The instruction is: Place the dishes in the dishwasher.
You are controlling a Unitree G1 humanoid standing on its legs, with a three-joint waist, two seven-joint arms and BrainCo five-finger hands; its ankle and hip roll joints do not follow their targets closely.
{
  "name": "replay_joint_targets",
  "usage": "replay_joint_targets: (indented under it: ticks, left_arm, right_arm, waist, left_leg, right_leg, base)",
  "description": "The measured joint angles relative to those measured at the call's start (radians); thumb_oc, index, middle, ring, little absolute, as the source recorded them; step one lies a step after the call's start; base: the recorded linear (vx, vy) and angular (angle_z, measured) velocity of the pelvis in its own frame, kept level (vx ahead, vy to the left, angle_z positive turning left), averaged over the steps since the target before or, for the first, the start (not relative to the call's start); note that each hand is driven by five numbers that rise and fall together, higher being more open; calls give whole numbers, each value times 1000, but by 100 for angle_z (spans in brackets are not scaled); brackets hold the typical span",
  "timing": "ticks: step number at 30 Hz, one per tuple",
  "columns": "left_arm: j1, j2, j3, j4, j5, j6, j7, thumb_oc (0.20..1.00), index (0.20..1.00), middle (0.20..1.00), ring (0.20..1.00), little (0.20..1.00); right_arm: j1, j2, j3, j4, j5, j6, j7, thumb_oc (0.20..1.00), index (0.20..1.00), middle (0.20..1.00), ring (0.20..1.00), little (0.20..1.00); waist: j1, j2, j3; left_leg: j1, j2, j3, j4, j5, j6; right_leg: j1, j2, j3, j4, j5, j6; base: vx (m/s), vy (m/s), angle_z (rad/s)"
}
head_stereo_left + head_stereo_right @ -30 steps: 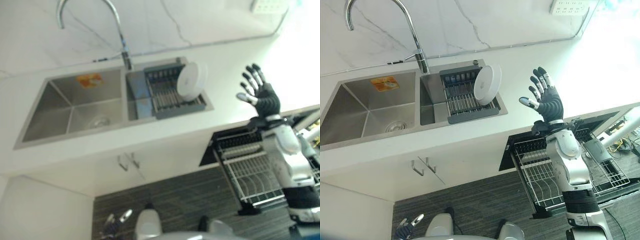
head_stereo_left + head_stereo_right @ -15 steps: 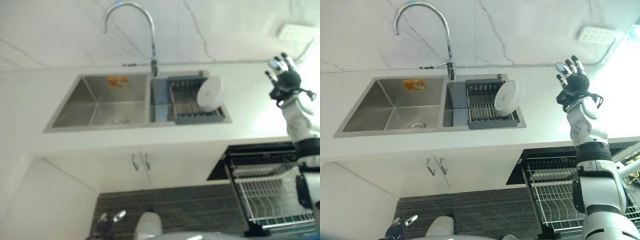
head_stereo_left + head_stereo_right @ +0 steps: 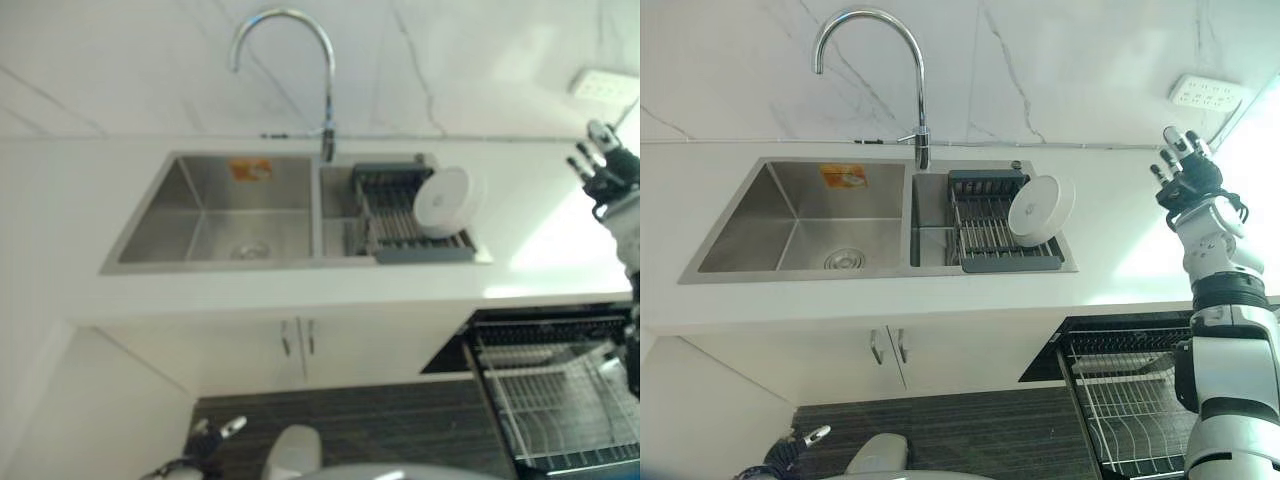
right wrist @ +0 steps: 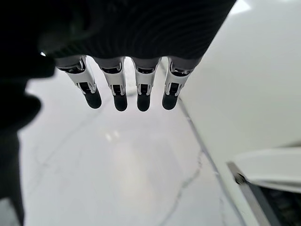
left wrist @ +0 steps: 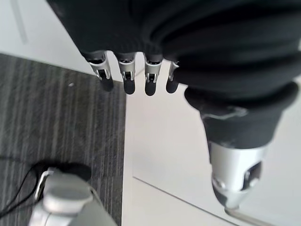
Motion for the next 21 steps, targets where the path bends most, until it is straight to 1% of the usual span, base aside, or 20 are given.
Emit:
replay_joint_targets:
  ticks: [1, 2, 3, 4, 5, 6, 7, 8, 9, 11, 12, 13, 15, 18, 21]
  left_arm:
    - [-13, 21, 2, -2, -1, 6, 2, 1000, 1000, 1000, 1000, 1000]
    - [-23, 38, 6, -15, -1, 6, 3, 1000, 1000, 1000, 1000, 1000]
    - [-38, 41, 10, -12, -1, 6, 7, 1000, 1000, 1000, 1000, 1000]
    - [-46, 26, 25, -3, -9, 7, 26, 1000, 1000, 1000, 1000, 1000]
    - [-47, 9, 41, 1, -13, 9, 31, 1000, 1000, 1000, 1000, 1000]
    - [-33, -15, 43, 14, -12, 15, 32, 1000, 1000, 1000, 1000, 1000]
    - [-30, -42, 43, 29, -11, 18, 31, 1000, 1000, 1000, 1000, 1000]
    - [-20, -74, 42, 36, -10, 20, 27, 1000, 1000, 1000, 1000, 1000]
    - [-8, -91, 42, 37, -10, 21, 25, 1000, 1000, 1000, 1000, 1000]
    - [19, -105, 42, 34, -8, 22, 20, 1000, 1000, 1000, 1000, 1000]
    - [28, -106, 42, 34, -1, 23, 15, 1000, 1000, 1000, 1000, 1000]
    - [44, -106, 41, 35, 0, 22, 14, 1000, 1000, 1000, 1000, 1000]
    - [54, -105, 41, 37, 0, 19, 14, 1000, 1000, 1000, 1000, 1000]
    - [56, -101, 41, 37, 0, 19, 14, 1000, 1000, 1000, 1000, 1000]
    - [46, -94, 41, 35, 0, 13, 14, 1000, 1000, 1000, 1000, 1000]
  right_arm:
    - [0, 25, 2, 0, -1, 2, 12, 1000, 1000, 1000, 1000, 1000]
    - [-1, 31, 3, 0, -1, 3, 21, 1000, 1000, 1000, 1000, 1000]
    - [-3, 30, 2, 3, -1, 4, 31, 1000, 1000, 1000, 1000, 1000]
    - [-15, 24, 4, 28, -3, 12, 43, 1000, 1000, 1000, 1000, 1000]
    - [-23, 18, 9, 34, -3, 18, 46, 1000, 1000, 1000, 1000, 1000]
    - [-24, 1, 32, 39, -12, 28, 53, 1000, 1000, 1000, 1000, 1000]
    - [-28, -12, 35, 57, -24, 38, 57, 1000, 1000, 1000, 1000, 1000]
    - [-42, -25, 50, 78, -41, 47, 62, 1000, 1000, 1000, 1000, 1000]
    - [-48, -37, 68, 93, -41, 49, 68, 1000, 1000, 1000, 1000, 1000]
    - [-51, -46, 70, 106, -42, 71, 71, 1000, 1000, 1000, 1000, 1000]
    - [-51, -51, 69, 107, -42, 73, 75, 1000, 1000, 1000, 1000, 1000]
    - [-55, -55, 69, 119, -42, 74, 83, 1000, 1000, 1000, 1000, 1000]
    - [-61, -55, 69, 140, -45, 87, 87, 1000, 1000, 1000, 1000, 1000]
    - [-61, -55, 69, 141, -62, 96, 87, 1000, 1000, 1000, 1000, 1000]
    - [-62, -54, 70, 146, -81, 124, 113, 1000, 1000, 1000, 1000, 1000]
  waist:
    - [-5, -3, 3]
    - [-5, -6, 10]
    - [-9, -7, 16]
    - [-3, 12, 14]
    - [0, 16, 14]
    - [-4, 16, 14]
    - [-6, 14, 15]
    - [-6, 17, 14]
    - [-6, 19, 13]
    - [-6, 20, 12]
    - [-6, 22, 11]
    - [3, 25, 10]
    - [13, 29, 7]
    - [15, 32, 5]
    - [18, 40, 2]
  left_leg:
    - [1, 10, 0, 8, -1, 0]
    - [0, 16, 10, 14, -3, -6]
    - [0, 18, 1, 19, -5, -14]
    - [4, 46, -7, 14, -8, -26]
    - [5, 65, -8, -2, 1, -45]
    - [7, 86, -5, -34, 24, -61]
    - [19, 88, -6, -64, 40, -66]
    - [34, 91, -8, -95, 53, -71]
    - [43, 94, -9, -114, 61, -76]
    - [59, 101, -24, -135, 68, -86]
    - [59, 102, -33, -136, 68, -86]
    - [67, 100, -34, -144, 69, -86]
    - [73, 93, -34, -150, 73, -92]
    - [75, 82, -48, -149, 76, -96]
    - [74, 75, -56, -150, 76, -95]
  right_leg:
    - [-28, 0, 5, 29, -16, -7]
    - [-38, 2, 4, 20, -14, -10]
    - [-44, 9, 10, 20, 8, -8]
    - [-45, 39, 12, 12, 7, -15]
    - [-51, 56, 15, 10, 3, -24]
    - [-59, 71, -5, 12, 2, -35]
    - [-59, 78, -7, 11, 2, -39]
    - [-55, 84, -8, 12, -7, -54]
    - [-51, 87, -11, 12, -11, -57]
    - [-33, 94, -31, 12, -14, -54]
    - [-28, 96, -40, 15, -24, -71]
    - [-24, 95, -41, 16, -28, -71]
    - [-20, 91, -43, 17, -30, -62]
    - [-4, 83, -61, 12, -26, -53]
    - [1, 74, -71, 11, -29, -51]
  base:
    - [-10, -215, -5]
    - [-28, -212, 8]
    - [-21, -164, 0]
    - [-11, -142, -11]
    - [4, -104, -18]
    - [19, -109, -7]
    - [32, -90, 3]
    - [45, -101, 6]
    - [43, -85, 7]
    - [29, -53, 21]
    - [41, -46, 24]
    - [44, -42, 18]
    - [37, -27, 7]
    - [34, -18, 16]
    - [38, -15, 13]
